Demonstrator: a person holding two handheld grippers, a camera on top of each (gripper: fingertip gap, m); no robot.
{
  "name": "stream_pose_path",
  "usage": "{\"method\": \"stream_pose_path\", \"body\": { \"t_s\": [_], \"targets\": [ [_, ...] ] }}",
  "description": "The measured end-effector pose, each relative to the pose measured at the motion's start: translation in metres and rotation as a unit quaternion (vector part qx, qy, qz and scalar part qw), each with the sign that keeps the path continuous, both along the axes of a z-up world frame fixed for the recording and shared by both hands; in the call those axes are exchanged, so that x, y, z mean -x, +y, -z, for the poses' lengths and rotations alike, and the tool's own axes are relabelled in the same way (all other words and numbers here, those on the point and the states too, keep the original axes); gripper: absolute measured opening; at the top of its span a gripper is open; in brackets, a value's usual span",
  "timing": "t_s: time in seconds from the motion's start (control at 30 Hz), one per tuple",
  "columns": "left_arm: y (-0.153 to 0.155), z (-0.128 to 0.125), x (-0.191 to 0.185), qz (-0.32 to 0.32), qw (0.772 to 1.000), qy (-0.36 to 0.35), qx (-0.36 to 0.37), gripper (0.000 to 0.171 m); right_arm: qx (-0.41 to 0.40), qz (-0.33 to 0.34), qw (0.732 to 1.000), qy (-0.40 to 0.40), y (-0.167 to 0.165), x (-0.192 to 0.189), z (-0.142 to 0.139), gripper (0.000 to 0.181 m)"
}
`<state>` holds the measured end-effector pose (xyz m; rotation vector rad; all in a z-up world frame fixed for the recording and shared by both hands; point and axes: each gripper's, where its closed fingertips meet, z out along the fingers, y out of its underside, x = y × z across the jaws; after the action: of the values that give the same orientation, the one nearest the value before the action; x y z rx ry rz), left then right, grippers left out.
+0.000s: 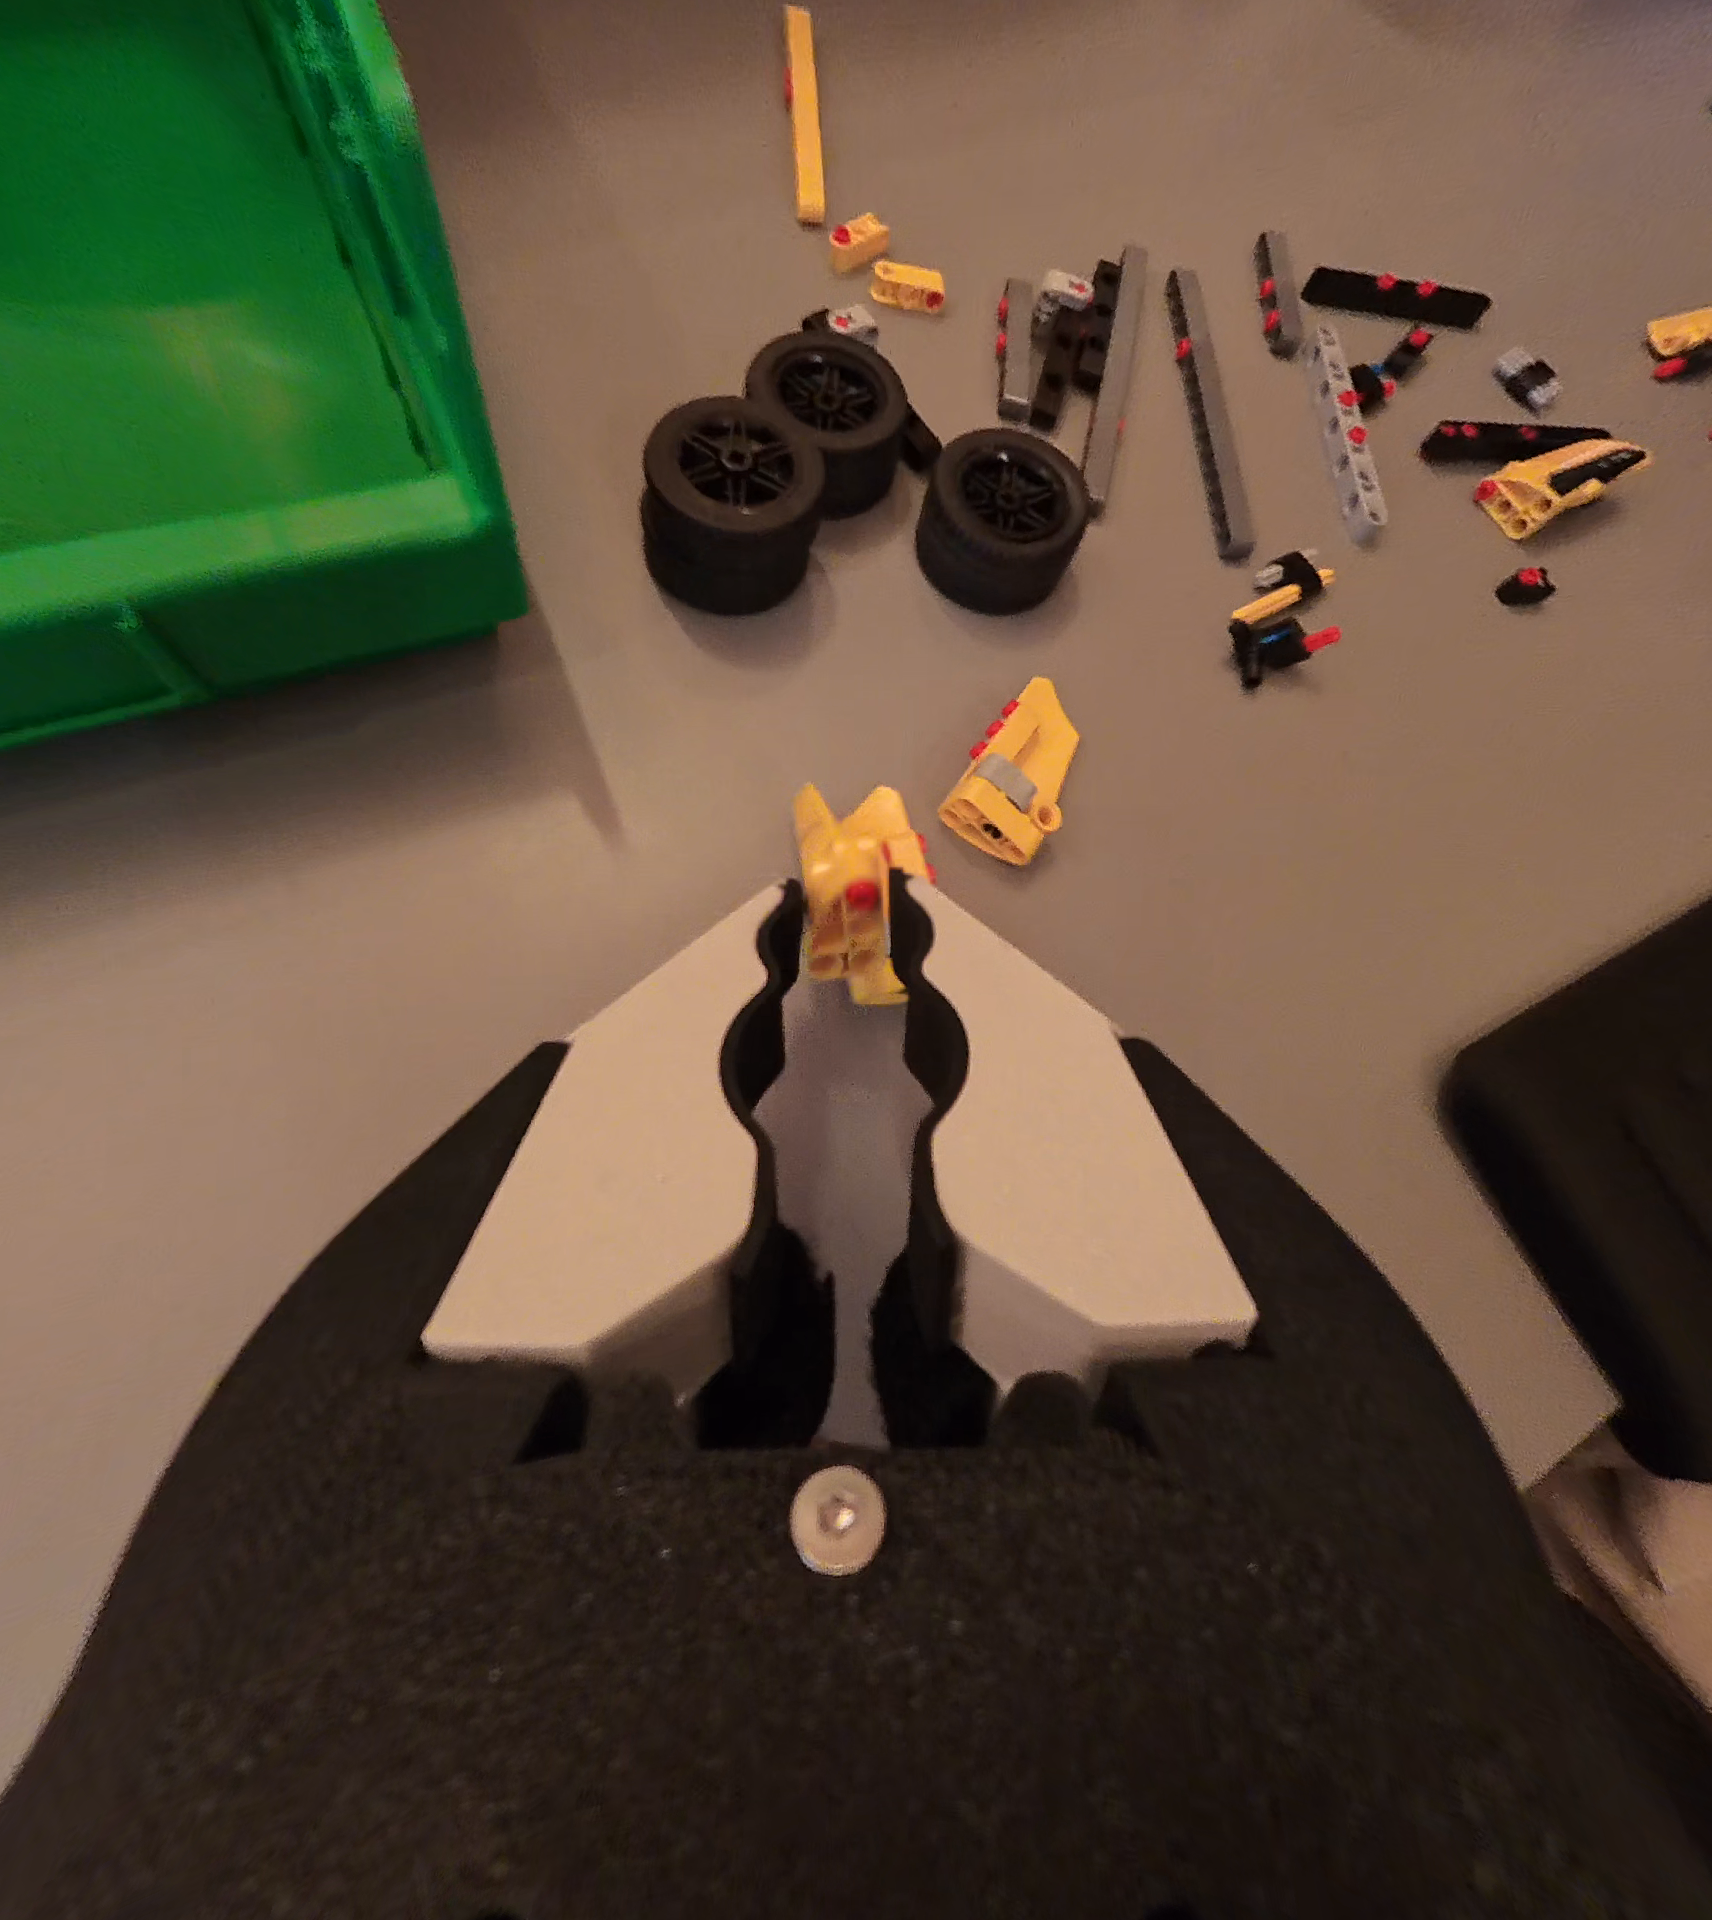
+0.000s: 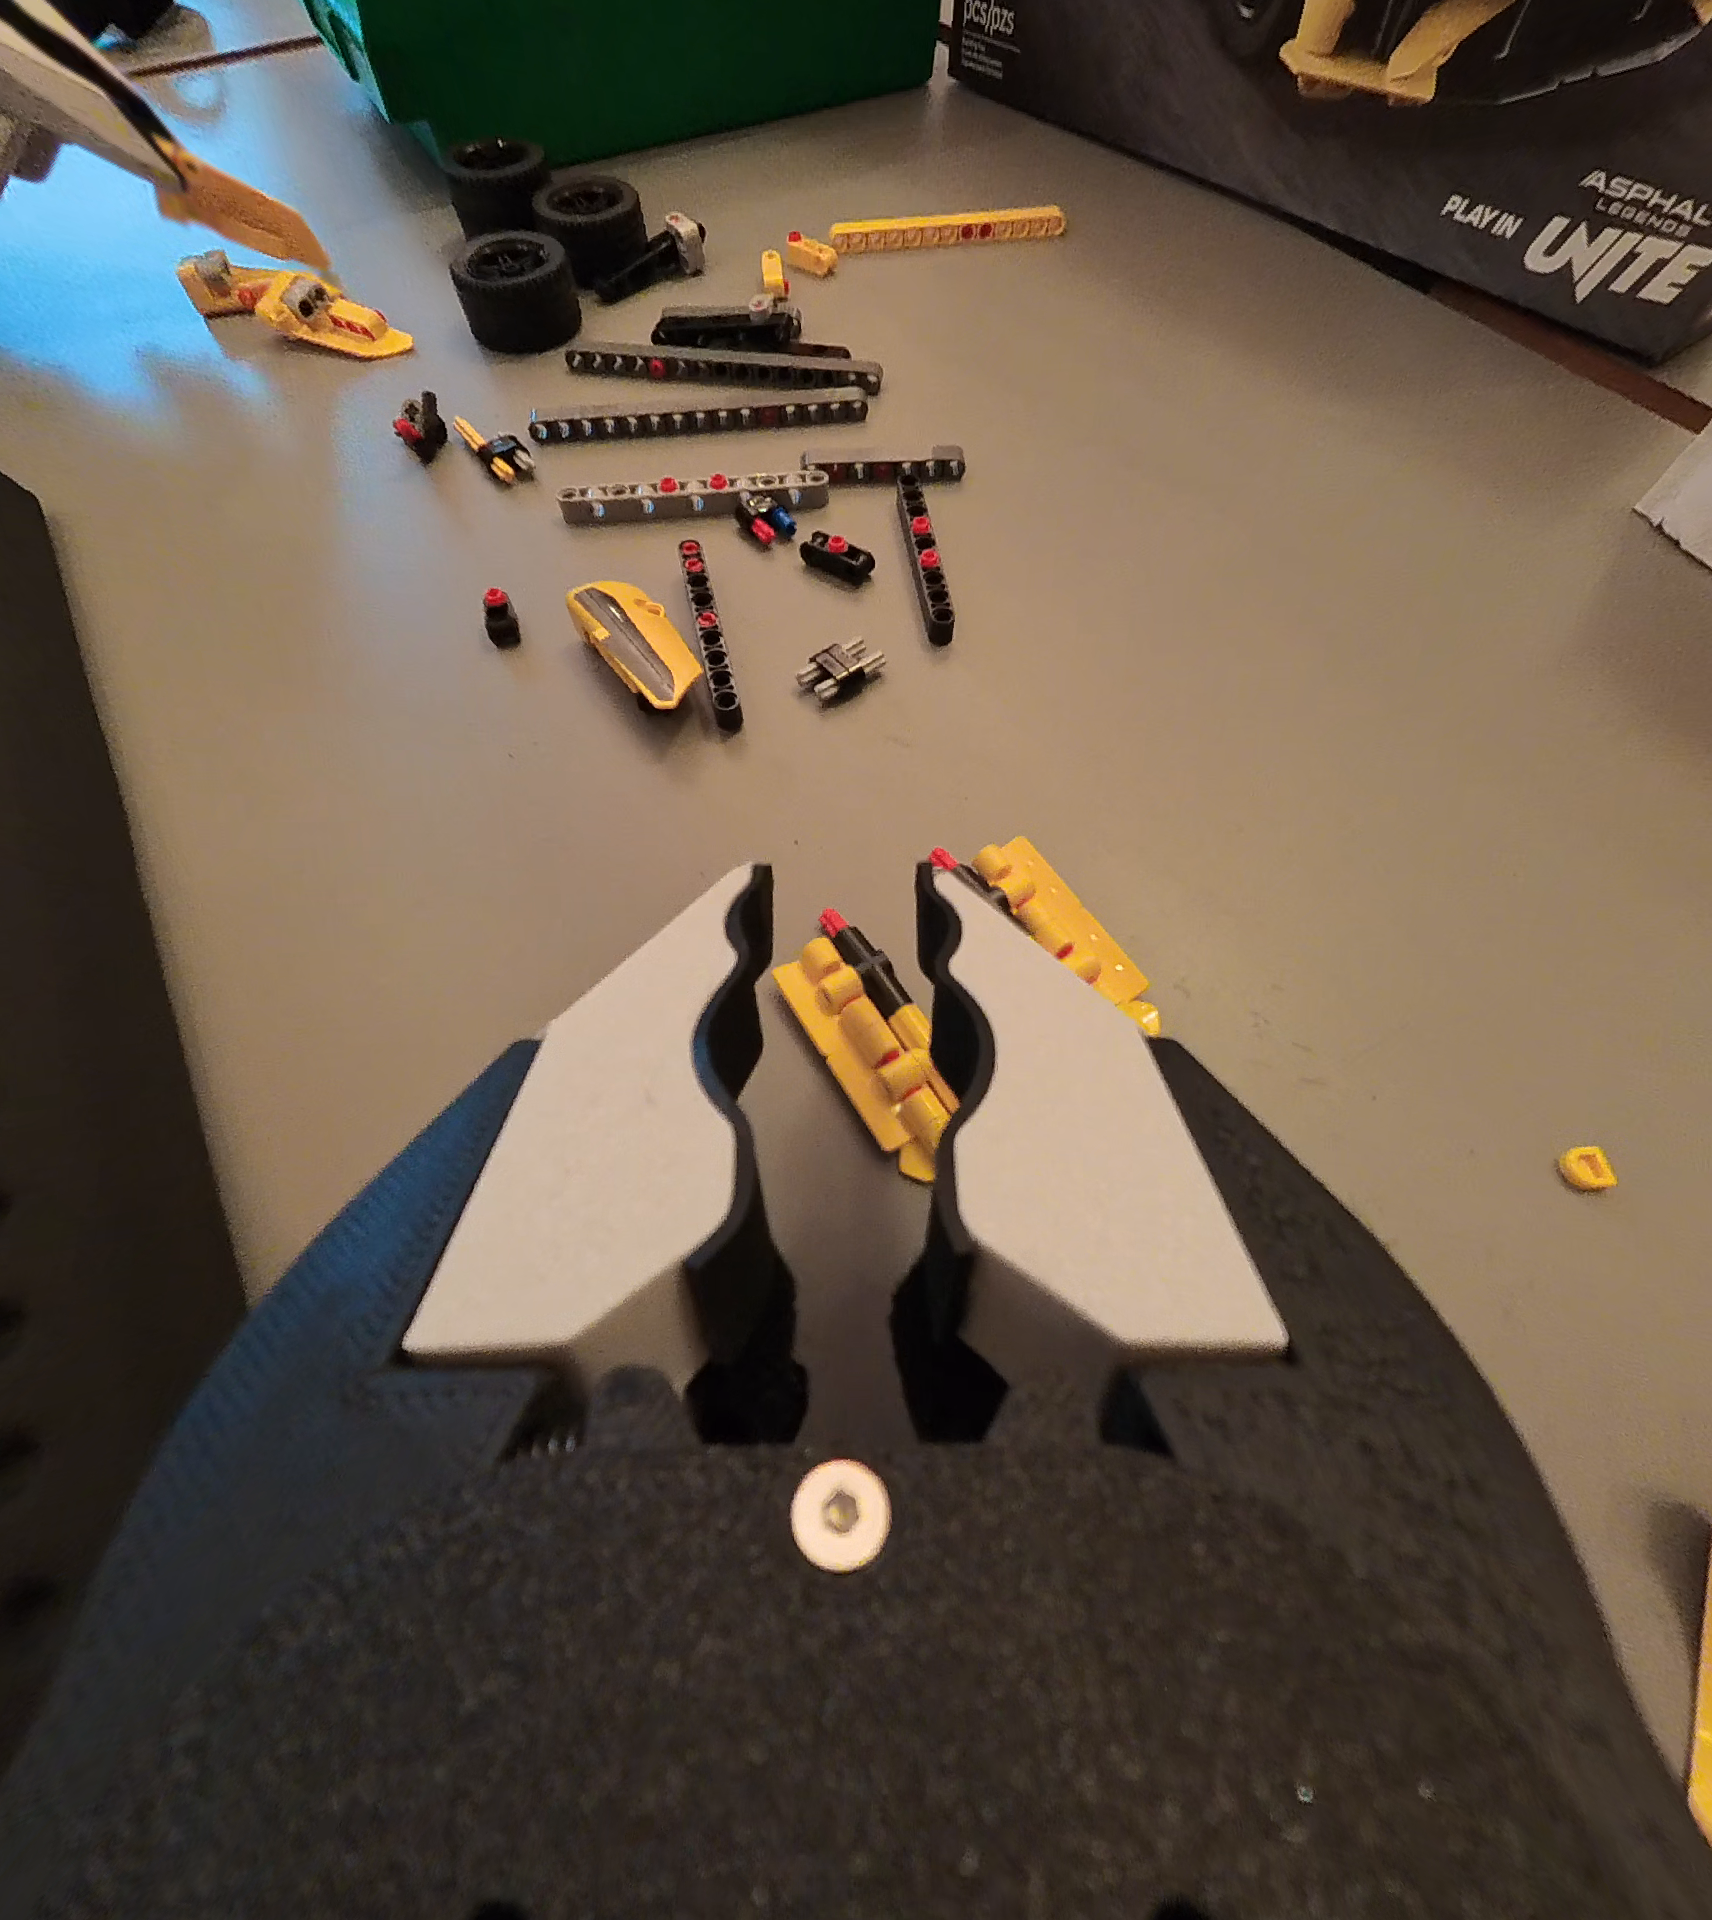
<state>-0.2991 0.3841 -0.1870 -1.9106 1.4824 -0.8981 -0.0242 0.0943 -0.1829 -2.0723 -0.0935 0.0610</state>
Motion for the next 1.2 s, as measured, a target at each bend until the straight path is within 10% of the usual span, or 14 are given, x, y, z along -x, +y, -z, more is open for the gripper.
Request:
{"method": "stream_pose_path", "body": {
  "t_s": [0.27, 0.4, 0.57, 0.77, 0.97, 1.2],
  "targets": [
    [-0.010, -0.016, 0.002, 0.009, 0.999, 0.000, -0.036, 0.033, 0.004, 0.001, 1.000, -0.008, 0.000, -0.001, 0.002, 0.027],
    [-0.063, -0.047, -0.046, 0.090, 0.992, -0.054, -0.068, 0.033, 0.004, 0.000, 1.000, -0.011, 0.001, 0.000, 0.002, 0.027],
    [-0.159, -0.024, -0.133, 0.241, 0.967, -0.024, -0.080, 0.033, 0.002, 0.002, 1.000, -0.015, 0.000, -0.001, 0.001, 0.027],
    [-0.201, 0.012, -0.199, 0.323, 0.935, 0.051, -0.138, 0.033, -0.017, 0.005, 1.000, 0.001, -0.001, -0.002, -0.006, 0.027],
    [-0.203, 0.023, -0.200, 0.335, 0.921, 0.082, -0.180, 0.019, -0.029, 0.005, 0.999, 0.015, -0.002, -0.002, -0.011, 0.027],
    [-0.093, -0.053, -0.116, 0.132, 0.976, 0.029, -0.172, 0.019, -0.027, 0.003, 0.999, 0.035, -0.002, -0.002, -0.010, 0.027]
  ]
}}
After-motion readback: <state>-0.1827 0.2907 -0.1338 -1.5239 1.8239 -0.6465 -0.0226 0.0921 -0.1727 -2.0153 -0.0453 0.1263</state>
